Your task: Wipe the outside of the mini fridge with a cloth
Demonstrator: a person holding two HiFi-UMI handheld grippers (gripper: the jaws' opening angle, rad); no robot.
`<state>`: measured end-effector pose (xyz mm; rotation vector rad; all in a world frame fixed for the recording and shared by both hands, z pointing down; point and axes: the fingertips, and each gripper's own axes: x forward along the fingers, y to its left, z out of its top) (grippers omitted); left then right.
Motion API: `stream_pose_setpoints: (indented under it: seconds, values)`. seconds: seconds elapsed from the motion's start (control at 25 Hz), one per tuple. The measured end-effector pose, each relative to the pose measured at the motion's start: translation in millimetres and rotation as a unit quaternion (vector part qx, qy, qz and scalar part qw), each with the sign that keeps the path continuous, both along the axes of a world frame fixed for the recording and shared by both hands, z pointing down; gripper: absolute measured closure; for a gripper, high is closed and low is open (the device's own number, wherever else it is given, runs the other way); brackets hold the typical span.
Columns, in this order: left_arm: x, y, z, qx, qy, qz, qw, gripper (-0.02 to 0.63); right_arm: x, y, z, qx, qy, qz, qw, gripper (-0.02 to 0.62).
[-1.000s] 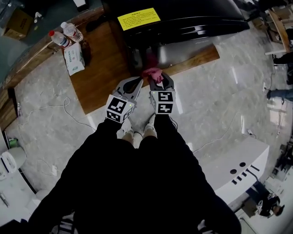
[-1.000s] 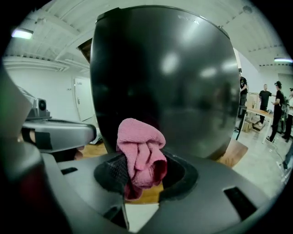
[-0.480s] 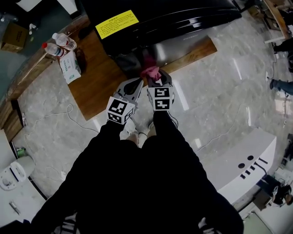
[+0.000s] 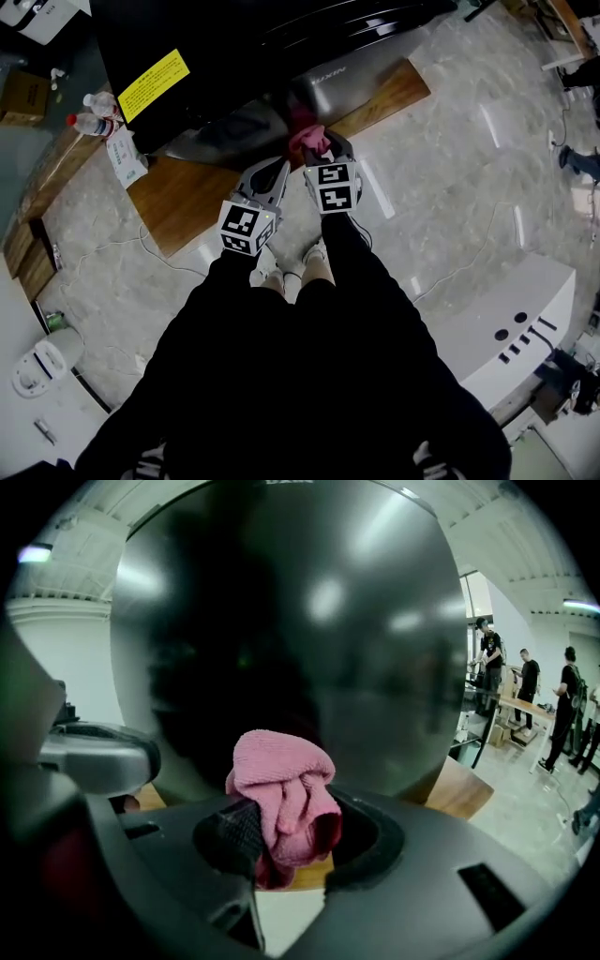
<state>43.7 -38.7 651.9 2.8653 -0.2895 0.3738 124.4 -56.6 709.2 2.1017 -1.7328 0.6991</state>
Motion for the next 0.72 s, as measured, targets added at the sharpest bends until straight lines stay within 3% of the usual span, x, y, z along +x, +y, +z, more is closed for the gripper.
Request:
stream_pose_setpoints:
  seconds: [0.2, 0.44, 0.72]
  values:
    - [43, 11, 5, 0.0, -0.004, -0.005, 1.0, 0.6, 58, 8, 4, -0.006, 0.004, 0.006, 1.0, 0.439]
    - [120, 34, 7, 0.004, -0.002, -0.006, 1.0, 0.6, 159, 25, 7, -0.004, 0.004, 0.029, 1.0, 0.439]
    - [178, 48, -3, 0.014, 0.004, -0.019, 0.9997, 0.6, 229, 32, 9, 0.0, 0.009, 0.036, 0.999, 0.439]
